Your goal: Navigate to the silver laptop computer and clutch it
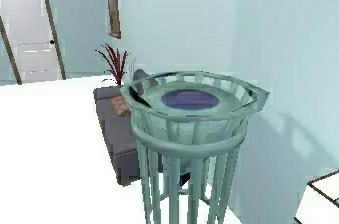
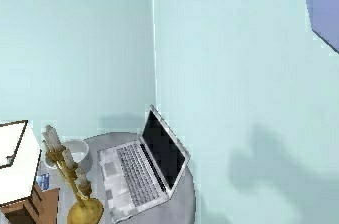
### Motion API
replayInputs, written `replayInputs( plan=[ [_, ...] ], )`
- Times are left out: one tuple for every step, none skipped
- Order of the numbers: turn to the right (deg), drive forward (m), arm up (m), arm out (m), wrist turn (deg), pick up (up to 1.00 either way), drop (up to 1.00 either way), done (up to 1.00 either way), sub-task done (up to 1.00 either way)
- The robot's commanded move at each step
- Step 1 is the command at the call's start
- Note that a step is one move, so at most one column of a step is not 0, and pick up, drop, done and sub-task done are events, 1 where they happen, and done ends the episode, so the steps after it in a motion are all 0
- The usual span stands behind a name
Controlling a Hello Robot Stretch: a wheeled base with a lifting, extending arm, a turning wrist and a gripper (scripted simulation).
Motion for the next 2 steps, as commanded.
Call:
replayInputs(
  plan=[
    [0.0,0.0,0.38,0.0,0.0,0.0,0.0,0.0,0.0],
    [0.0,0.0,0.0,0.12,0.0,0.0,0.0,0.0,0.0]
  ],
)
